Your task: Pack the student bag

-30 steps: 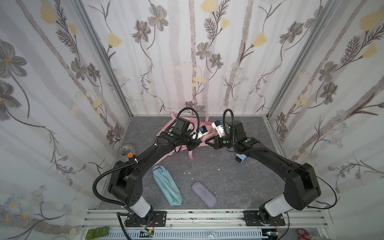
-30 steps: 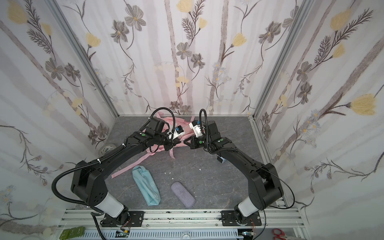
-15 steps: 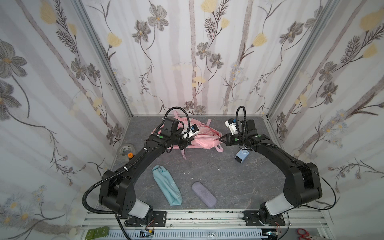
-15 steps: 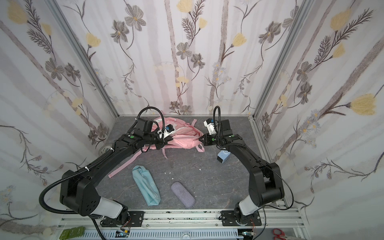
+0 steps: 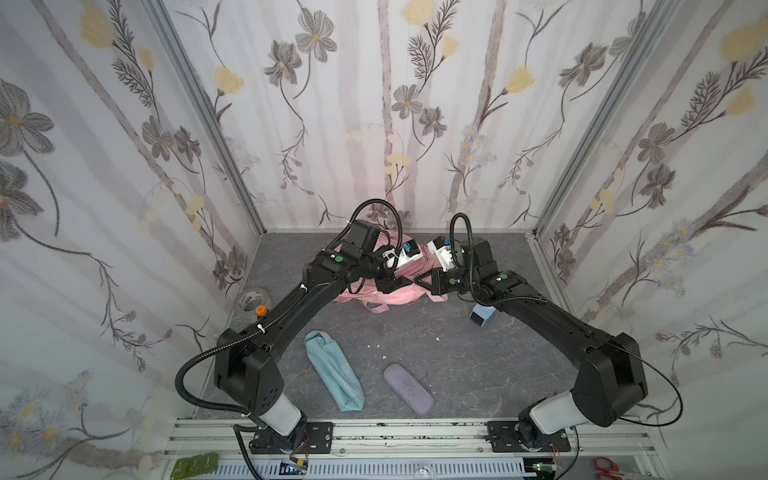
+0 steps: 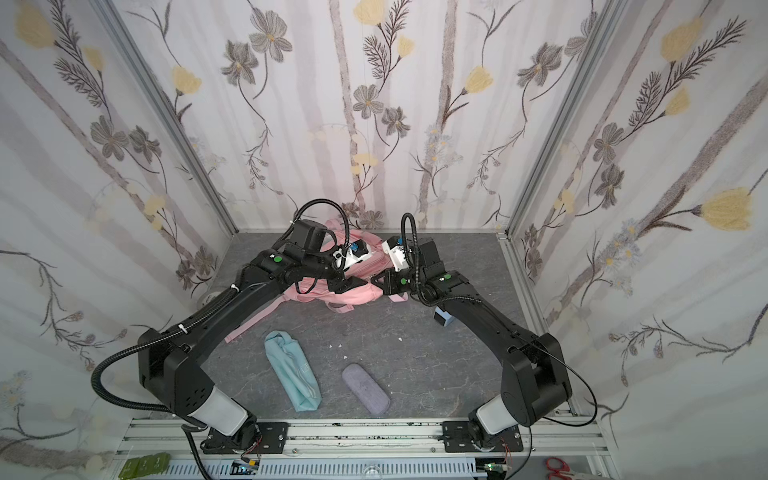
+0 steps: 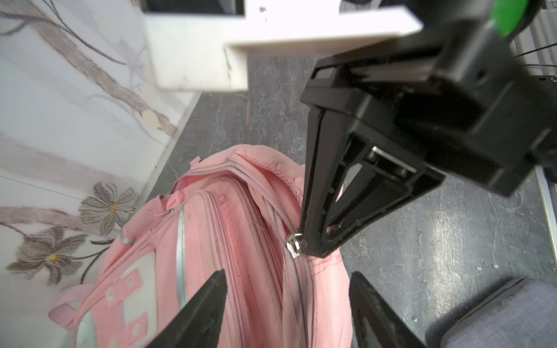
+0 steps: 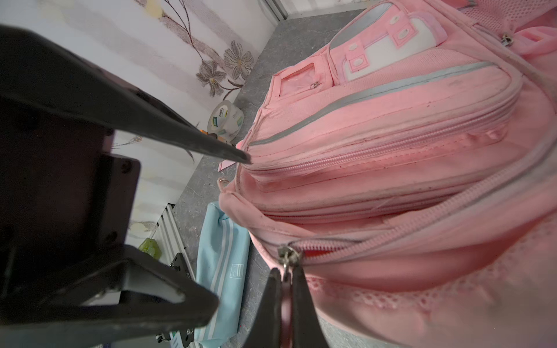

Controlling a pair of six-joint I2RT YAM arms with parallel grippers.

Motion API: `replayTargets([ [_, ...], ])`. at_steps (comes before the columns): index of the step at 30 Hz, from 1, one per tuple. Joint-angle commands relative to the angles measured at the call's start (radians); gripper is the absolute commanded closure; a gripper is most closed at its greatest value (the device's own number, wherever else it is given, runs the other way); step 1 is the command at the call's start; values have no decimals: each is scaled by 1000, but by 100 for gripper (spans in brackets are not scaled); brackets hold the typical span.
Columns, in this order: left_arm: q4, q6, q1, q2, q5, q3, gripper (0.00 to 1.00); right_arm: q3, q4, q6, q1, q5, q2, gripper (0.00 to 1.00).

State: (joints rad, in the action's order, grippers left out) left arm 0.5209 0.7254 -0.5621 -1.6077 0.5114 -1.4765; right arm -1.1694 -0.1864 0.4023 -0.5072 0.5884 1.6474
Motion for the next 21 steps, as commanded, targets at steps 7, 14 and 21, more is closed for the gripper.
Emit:
replayTargets([
  [7, -68, 49, 6, -8, -100, 99, 93, 28, 104, 50, -4, 35, -75, 100],
  [14, -65, 63, 12, 29, -28, 106, 100, 17, -16, -5, 29, -57, -80, 100],
  [21, -16, 120, 22, 104, 25, 112, 100, 57, -164, -148, 170, -122, -58, 100],
])
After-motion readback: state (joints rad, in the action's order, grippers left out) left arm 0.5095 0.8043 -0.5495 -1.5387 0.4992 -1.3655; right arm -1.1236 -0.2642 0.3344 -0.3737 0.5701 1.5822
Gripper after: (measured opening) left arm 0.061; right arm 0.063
